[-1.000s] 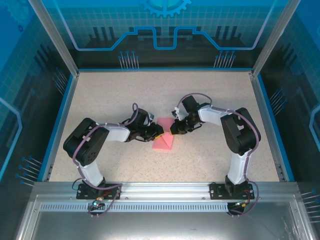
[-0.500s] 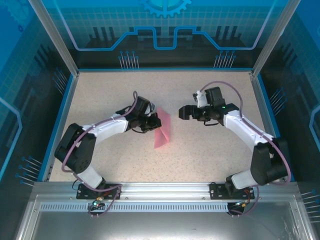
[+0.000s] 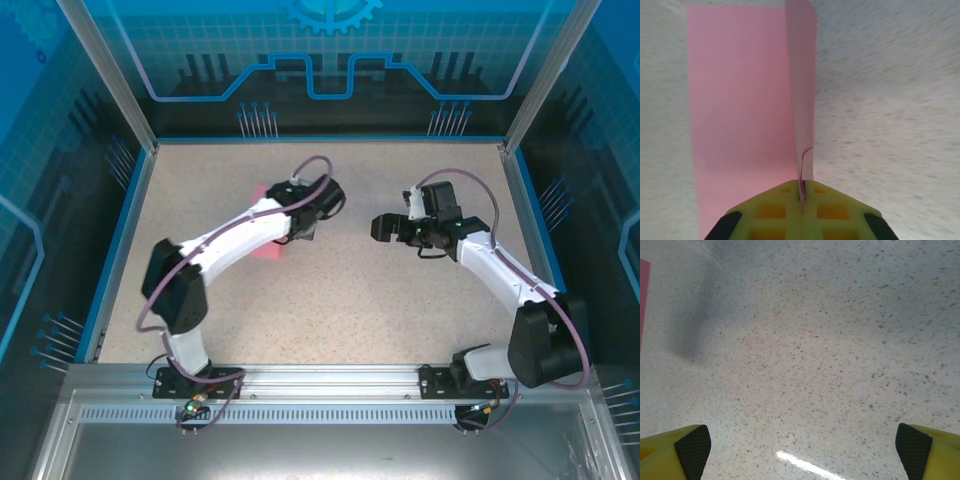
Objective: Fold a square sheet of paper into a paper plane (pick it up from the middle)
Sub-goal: Turn over the paper at the center of the table.
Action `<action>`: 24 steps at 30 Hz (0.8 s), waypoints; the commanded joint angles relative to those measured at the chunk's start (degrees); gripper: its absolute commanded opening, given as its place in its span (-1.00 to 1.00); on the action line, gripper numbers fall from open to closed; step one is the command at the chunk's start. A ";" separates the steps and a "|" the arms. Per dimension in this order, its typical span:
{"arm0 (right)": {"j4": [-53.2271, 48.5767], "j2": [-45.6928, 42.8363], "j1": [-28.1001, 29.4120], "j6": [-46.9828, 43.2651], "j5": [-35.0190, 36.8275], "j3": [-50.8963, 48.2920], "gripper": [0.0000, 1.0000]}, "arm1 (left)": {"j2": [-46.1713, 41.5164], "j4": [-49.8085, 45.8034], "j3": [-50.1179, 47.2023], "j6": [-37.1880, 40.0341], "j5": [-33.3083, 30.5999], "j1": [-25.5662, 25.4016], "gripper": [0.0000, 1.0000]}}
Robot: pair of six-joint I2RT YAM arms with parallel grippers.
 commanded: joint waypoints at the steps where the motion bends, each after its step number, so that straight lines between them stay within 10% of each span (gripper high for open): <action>1: -1.57 -2.13 -1.45 0.81 2.76 -0.59 0.98 | 7.74 -10.48 2.75 -2.61 -14.81 -1.82 -0.96; 8: -3.04 -3.27 -2.92 1.22 3.46 -1.20 0.98 | 19.68 -12.04 8.08 -6.58 -18.32 -5.80 -0.96; 24: -4.76 -2.92 -4.32 2.32 3.81 -0.67 0.98 | 24.39 2.91 7.10 -3.59 -0.21 -9.81 -0.85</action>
